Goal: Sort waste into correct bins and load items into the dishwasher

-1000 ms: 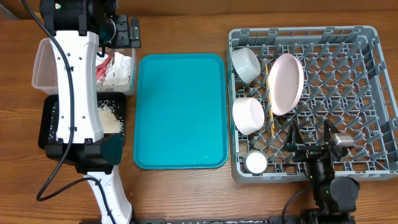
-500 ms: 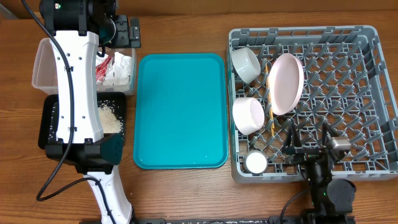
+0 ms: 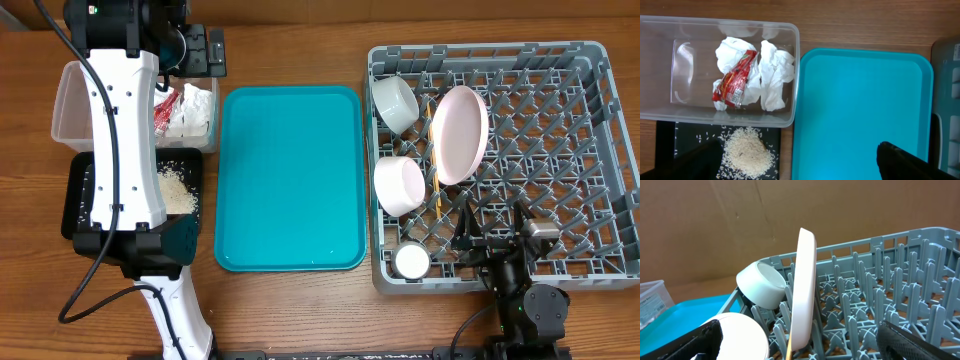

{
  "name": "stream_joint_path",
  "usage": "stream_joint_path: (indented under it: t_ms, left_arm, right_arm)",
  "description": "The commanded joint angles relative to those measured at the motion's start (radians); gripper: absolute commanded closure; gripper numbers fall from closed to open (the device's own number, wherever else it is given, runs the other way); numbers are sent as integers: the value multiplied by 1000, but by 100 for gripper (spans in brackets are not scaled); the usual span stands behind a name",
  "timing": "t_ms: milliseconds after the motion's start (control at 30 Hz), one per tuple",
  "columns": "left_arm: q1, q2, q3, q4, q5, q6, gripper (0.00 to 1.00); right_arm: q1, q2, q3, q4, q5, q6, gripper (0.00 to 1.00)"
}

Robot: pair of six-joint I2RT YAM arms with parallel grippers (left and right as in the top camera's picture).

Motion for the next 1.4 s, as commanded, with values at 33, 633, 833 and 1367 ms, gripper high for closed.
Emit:
stream_joint_path:
  t_ms: [33, 633, 833, 1367]
  left_arm:
    - [-3, -15, 18, 3, -6, -14, 0]
    - [-1, -16, 18, -14, -40, 6, 0]
    - [0, -82, -14, 125, 31, 29, 0]
    - [-2, -907, -1315, 1160, 166, 103, 0]
  right_arm:
    - [-6, -8, -11, 6, -5, -1, 0]
    - [-7, -8, -11, 6, -5, -1, 0]
    - [-7, -8, -11, 6, -5, -1, 0]
    - [-7, -8, -11, 6, -5, -1, 0]
